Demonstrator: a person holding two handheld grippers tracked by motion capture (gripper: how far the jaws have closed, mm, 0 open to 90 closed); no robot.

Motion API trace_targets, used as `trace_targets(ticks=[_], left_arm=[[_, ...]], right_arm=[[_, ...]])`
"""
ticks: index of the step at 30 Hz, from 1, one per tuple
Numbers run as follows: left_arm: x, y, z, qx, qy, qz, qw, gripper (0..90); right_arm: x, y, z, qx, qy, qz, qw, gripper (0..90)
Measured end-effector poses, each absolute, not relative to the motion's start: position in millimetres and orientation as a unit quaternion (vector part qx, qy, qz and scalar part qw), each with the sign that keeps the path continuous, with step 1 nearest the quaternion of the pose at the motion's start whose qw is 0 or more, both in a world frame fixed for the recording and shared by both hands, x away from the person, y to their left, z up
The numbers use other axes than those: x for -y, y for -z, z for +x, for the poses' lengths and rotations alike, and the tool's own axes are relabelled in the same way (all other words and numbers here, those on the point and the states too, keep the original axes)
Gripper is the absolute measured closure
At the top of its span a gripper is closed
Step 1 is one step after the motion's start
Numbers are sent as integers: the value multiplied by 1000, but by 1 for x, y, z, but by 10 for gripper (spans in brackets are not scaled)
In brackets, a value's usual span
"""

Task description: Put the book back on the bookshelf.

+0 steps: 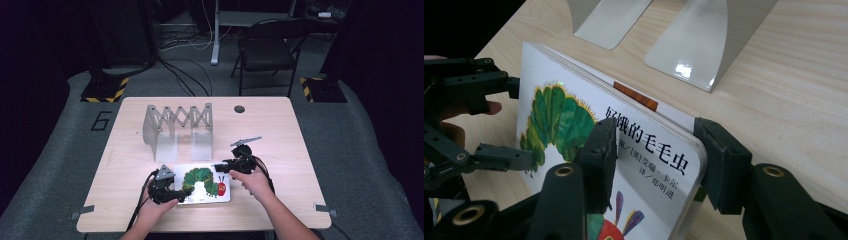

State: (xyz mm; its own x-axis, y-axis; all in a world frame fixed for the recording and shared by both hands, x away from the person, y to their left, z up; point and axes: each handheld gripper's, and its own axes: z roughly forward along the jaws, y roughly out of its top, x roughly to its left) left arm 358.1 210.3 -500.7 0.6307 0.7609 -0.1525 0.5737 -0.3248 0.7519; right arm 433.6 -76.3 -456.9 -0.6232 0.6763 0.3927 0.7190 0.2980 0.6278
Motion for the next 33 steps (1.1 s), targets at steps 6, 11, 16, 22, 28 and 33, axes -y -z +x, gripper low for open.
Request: trace_targets(ticks=[6, 11, 16, 22, 28, 33], left_arm=[[-217, 493, 359, -419, -126, 801, 409, 305], [-221, 488, 357, -428, -146, 791, 413, 351], [-225, 483, 356, -424, -159, 789, 415, 402], [-226, 479, 354, -419, -170, 787, 419, 441], [-227, 476, 350, -404, -180, 794, 416, 495], [-223, 473, 347, -392, -189, 801, 411, 506]], right_arm=[[74, 449, 430, 805, 416, -422, 18, 531], [71, 443, 427, 806, 424, -413, 19, 539], [69, 436, 425, 806, 433, -404, 16, 538], [69, 430, 422, 807, 439, -395, 10, 535], [70, 426, 418, 807, 440, -394, 7, 516], [74, 426, 414, 808, 441, -391, 9, 503]])
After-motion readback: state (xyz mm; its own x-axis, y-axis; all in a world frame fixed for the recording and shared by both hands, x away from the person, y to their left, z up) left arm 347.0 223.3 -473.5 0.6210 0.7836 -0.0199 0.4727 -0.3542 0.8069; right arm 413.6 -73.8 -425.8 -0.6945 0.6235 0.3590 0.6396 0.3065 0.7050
